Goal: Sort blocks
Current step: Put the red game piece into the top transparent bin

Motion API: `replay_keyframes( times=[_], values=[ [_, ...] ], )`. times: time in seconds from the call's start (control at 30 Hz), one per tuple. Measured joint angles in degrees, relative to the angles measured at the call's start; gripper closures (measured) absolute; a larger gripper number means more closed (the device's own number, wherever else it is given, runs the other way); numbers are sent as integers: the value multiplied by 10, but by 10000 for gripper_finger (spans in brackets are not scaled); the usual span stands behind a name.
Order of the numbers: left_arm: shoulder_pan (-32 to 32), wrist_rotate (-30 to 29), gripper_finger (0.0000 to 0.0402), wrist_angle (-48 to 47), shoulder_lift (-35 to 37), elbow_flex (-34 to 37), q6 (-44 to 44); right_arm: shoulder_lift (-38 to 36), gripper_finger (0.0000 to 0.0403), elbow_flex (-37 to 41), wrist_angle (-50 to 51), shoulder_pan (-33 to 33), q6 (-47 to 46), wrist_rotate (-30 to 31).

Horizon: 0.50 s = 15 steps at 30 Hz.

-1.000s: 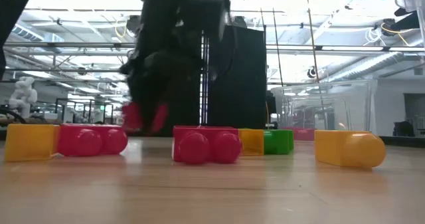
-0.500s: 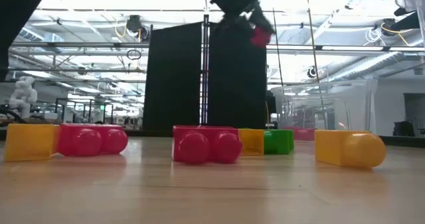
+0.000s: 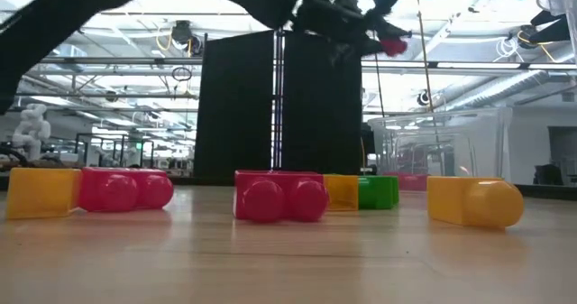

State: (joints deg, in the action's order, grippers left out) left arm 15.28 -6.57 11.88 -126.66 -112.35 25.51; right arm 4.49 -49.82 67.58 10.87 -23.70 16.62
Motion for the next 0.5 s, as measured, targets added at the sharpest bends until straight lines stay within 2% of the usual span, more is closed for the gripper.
replay_keyframes(
  times=[0.3, 0.43, 0.5],
  values=[
    [-9, -26, 334, -1, -114, -140, 9, 0, 195, 0, 0, 0, 1, 0],
    [-8, -36, 334, -4, -140, -174, 5, 0, 195, 0, 0, 0, 0, 0],
    [-8, -61, 334, -4, -144, -177, -5, 0, 195, 0, 0, 0, -1, 0]
  ],
)
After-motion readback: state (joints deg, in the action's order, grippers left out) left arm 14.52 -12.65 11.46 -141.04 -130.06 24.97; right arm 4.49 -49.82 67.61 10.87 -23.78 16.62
